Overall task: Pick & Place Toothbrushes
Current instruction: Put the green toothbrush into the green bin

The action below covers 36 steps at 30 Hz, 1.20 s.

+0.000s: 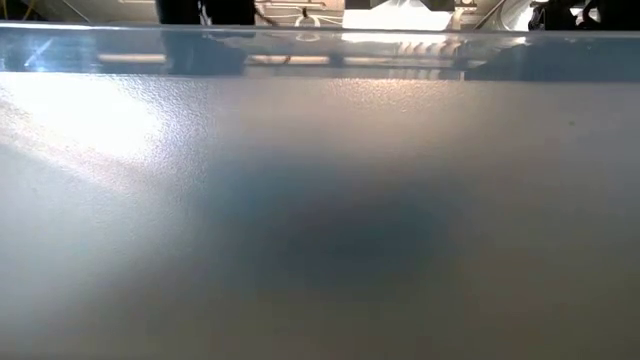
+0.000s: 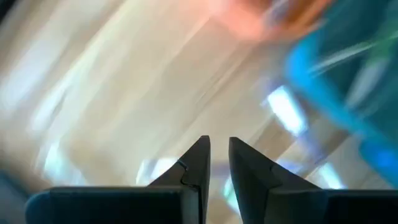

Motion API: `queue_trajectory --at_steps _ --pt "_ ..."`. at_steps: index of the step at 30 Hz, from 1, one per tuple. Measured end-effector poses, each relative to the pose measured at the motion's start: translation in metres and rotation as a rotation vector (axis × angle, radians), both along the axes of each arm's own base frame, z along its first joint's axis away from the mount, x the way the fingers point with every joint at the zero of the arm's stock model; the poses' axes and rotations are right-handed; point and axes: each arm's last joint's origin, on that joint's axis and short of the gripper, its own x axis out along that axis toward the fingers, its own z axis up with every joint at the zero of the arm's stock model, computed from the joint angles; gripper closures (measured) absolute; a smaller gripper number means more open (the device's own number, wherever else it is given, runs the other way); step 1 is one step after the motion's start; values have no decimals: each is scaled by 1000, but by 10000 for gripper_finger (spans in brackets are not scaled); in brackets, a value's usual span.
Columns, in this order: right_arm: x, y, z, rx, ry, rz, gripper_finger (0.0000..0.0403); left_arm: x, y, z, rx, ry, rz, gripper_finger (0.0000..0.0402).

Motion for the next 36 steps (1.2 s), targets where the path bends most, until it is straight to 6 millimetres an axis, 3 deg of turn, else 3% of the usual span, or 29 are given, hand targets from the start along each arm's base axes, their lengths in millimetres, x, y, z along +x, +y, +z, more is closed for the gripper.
queue_trajectory --at_steps 5,10,22,28,36 --pt "0 0 4 -40 -26 -3 398 -31 7 -3 2 256 267 348" --pt "-1 0 7 -65 -51 -5 398 -46 16 -2 36 350 428 348" --pt "-1 0 9 -100 -66 -9 398 -47 24 -3 28 326 436 349" --pt "-1 0 9 -100 -66 -9 398 -53 30 -31 -41 353 425 349" --pt "-1 0 9 -100 -66 -10 398 -88 46 -78 -150 478 543 349"
